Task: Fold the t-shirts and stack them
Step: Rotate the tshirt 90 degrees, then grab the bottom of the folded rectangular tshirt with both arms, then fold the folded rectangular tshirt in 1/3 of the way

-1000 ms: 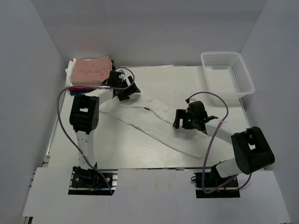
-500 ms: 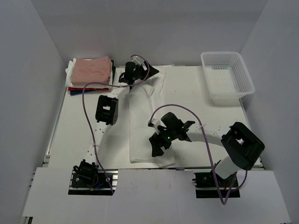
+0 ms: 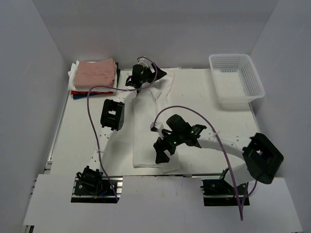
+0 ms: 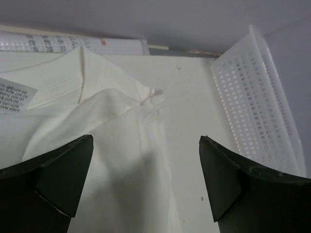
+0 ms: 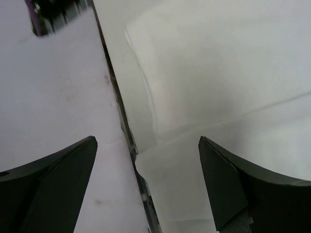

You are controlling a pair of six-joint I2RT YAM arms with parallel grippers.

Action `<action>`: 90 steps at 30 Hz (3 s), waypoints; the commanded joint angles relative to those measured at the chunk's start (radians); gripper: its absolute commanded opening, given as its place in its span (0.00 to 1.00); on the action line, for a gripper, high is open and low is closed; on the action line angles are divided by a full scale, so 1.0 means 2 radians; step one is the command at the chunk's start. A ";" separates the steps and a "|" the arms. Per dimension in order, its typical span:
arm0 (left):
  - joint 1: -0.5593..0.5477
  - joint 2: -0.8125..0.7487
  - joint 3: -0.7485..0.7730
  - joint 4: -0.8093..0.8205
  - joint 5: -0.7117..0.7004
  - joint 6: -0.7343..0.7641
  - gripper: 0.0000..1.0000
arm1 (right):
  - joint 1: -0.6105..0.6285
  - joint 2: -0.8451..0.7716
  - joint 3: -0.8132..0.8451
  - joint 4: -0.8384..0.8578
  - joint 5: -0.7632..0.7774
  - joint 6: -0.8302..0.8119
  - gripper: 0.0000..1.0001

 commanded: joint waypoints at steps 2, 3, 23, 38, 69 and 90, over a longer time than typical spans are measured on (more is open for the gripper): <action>0.004 -0.165 -0.035 -0.082 0.064 0.070 1.00 | 0.001 -0.078 0.016 0.077 0.017 0.038 0.90; 0.004 -0.194 -0.072 -0.106 0.084 0.085 1.00 | 0.000 -0.086 -0.003 0.082 0.027 0.040 0.90; -0.007 -0.934 -0.932 -0.331 0.016 0.064 1.00 | -0.015 -0.266 -0.214 0.001 0.125 0.292 0.90; -0.056 -0.934 -1.068 -0.305 0.077 0.030 0.66 | -0.019 -0.185 -0.216 0.051 0.134 0.331 0.64; -0.035 -0.713 -0.771 -0.251 -0.076 -0.007 0.00 | -0.076 0.005 0.079 0.028 0.437 0.280 0.00; 0.031 -0.505 -0.561 -0.218 -0.074 0.036 0.00 | -0.170 0.240 0.328 0.058 0.412 0.210 0.00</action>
